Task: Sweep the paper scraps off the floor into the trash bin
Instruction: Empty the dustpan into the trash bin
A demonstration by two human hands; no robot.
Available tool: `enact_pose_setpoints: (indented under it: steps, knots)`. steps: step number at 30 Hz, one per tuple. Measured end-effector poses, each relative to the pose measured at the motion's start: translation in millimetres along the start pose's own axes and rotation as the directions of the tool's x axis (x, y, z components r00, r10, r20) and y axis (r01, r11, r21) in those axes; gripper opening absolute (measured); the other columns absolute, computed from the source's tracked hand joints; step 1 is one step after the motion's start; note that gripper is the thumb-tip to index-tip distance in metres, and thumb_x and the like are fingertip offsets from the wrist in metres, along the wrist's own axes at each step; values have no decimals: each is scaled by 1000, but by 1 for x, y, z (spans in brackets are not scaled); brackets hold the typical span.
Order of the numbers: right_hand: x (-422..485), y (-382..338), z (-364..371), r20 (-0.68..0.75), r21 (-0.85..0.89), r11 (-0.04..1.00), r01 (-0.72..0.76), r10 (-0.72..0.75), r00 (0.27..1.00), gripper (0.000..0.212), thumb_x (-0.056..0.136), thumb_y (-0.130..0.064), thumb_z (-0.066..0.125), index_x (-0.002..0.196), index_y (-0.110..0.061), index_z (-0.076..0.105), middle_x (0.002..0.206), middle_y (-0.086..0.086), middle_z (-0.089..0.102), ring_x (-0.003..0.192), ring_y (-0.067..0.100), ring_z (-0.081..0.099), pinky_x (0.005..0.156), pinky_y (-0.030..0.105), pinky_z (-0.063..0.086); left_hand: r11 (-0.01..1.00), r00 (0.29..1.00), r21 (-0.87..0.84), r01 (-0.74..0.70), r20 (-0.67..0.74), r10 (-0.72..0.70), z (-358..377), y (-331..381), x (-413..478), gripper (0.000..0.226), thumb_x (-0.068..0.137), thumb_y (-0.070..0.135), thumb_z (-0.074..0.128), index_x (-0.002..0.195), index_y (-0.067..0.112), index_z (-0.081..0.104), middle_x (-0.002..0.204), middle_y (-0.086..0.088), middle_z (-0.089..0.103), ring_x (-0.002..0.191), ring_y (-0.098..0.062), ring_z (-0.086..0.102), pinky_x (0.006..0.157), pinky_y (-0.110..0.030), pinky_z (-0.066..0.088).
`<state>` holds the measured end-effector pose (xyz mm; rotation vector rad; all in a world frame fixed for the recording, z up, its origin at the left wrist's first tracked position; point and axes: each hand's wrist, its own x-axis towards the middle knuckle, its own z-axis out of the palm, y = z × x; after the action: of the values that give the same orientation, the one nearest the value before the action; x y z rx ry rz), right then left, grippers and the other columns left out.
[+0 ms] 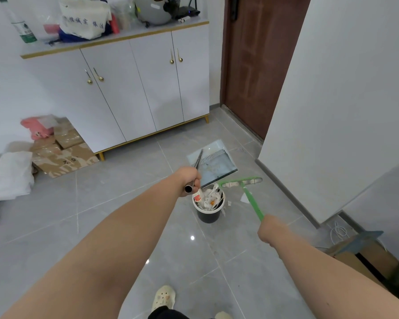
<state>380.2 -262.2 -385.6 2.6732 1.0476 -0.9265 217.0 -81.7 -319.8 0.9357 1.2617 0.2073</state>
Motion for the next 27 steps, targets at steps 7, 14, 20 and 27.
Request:
enact_pose_setpoints:
  steps: [7, 14, 20, 27]
  knots:
    - [6, -30, -3, -2, -39, 999, 37, -38, 999, 34, 95, -10, 43, 127, -5, 51, 124, 10, 59, 111, 24, 61, 89, 30, 50, 999, 1000, -45, -18, -7, 18, -21, 19, -4, 13, 99, 0, 34, 88, 7, 39, 60, -2, 31, 24, -4, 31, 29, -10, 24]
    - [17, -50, -9, -19, -33, 999, 17, -18, 1000, 36, 95, -10, 45, 130, -5, 49, 129, 11, 56, 119, 26, 55, 96, 32, 47, 963, 1000, -269, -2, -7, -1, -50, 24, 11, 22, 97, -2, 30, 79, 9, 36, 60, 0, 26, 26, -4, 28, 28, -11, 20]
    - [30, -50, -20, -21, 93, 995, -20, 22, 1000, 33, 94, -8, 43, 125, -1, 50, 108, 12, 60, 107, 29, 62, 81, 32, 50, 916, 1000, -401, 4, 9, 0, -60, 35, 24, 17, 99, 2, 30, 86, 7, 39, 62, 1, 28, 25, -3, 31, 26, -11, 25]
    - [38, -60, -26, -4, 213, 975, -66, 68, 998, 30, 93, -4, 42, 119, 4, 53, 73, 8, 49, 78, 28, 60, 58, 29, 46, 892, 1000, -453, -5, 20, 16, -66, 57, 33, 21, 99, 2, 29, 81, 8, 38, 47, 1, 33, 25, -3, 32, 26, -12, 25]
